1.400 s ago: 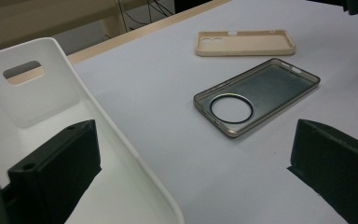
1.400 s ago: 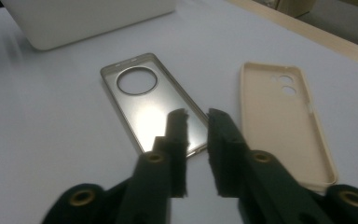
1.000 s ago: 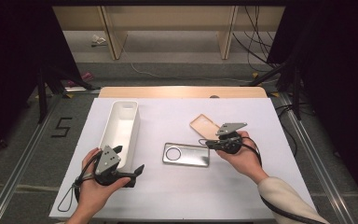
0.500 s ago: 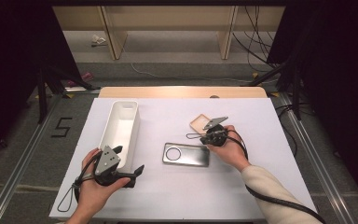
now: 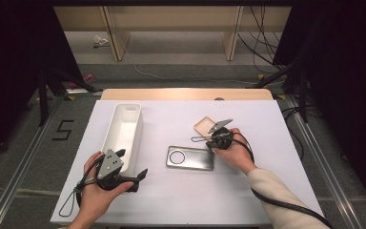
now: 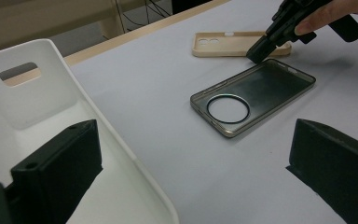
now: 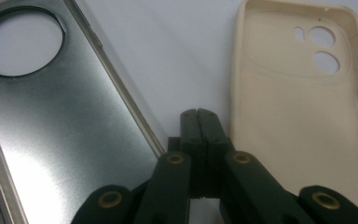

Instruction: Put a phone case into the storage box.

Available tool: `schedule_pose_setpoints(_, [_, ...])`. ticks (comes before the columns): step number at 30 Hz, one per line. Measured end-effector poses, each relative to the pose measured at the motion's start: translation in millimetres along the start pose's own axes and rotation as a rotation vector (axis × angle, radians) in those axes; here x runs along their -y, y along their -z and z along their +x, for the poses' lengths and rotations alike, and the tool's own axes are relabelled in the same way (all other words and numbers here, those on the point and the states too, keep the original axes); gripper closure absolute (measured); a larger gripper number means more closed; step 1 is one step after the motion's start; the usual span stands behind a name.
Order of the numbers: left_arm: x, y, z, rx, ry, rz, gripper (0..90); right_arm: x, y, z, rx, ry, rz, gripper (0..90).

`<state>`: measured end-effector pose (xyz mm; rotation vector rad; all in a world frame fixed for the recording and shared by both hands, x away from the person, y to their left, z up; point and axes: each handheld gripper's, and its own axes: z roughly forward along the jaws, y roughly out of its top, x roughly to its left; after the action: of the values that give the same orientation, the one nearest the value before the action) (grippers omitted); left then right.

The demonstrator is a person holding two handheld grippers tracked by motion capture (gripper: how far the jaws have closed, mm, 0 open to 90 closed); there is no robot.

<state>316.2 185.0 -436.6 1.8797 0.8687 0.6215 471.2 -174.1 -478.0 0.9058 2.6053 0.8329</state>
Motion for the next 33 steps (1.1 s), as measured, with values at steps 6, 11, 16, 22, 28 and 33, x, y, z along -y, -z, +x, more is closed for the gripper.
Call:
schedule_pose_setpoints(6, [0.1, 0.0, -0.5, 0.001, 0.0, 0.002, 1.6, -0.6, 2.6, 3.5, -0.023, 0.017, 0.023, 90.0])
schedule_pose_setpoints(11, [-0.3, 0.4, -1.2, 0.001, -0.001, 0.001, 1.7, 0.4, 5.1, 7.4, -0.043, 0.014, 0.042, 90.0])
schedule_pose_setpoints(16, [0.0, 0.1, -1.4, 0.003, -0.004, 0.002, 1.7, 4.4, 12.1, 16.9, -0.087, 0.016, 0.08, 90.0])
schedule_pose_setpoints(22, [-0.3, 0.1, -2.0, 0.002, -0.006, 0.003, 1.7, 8.3, 18.2, 30.8, -0.128, 0.023, 0.115, 90.0])
schedule_pose_setpoints(28, [-0.4, -0.8, -2.9, 0.005, -0.011, 0.008, 1.7, 12.7, 24.1, 51.5, -0.185, 0.039, 0.137, 90.0])
schedule_pose_setpoints(33, [-0.4, -1.4, -3.9, 0.007, -0.014, 0.008, 1.9, 12.5, 26.8, 71.4, -0.222, 0.072, 0.144, 90.0])
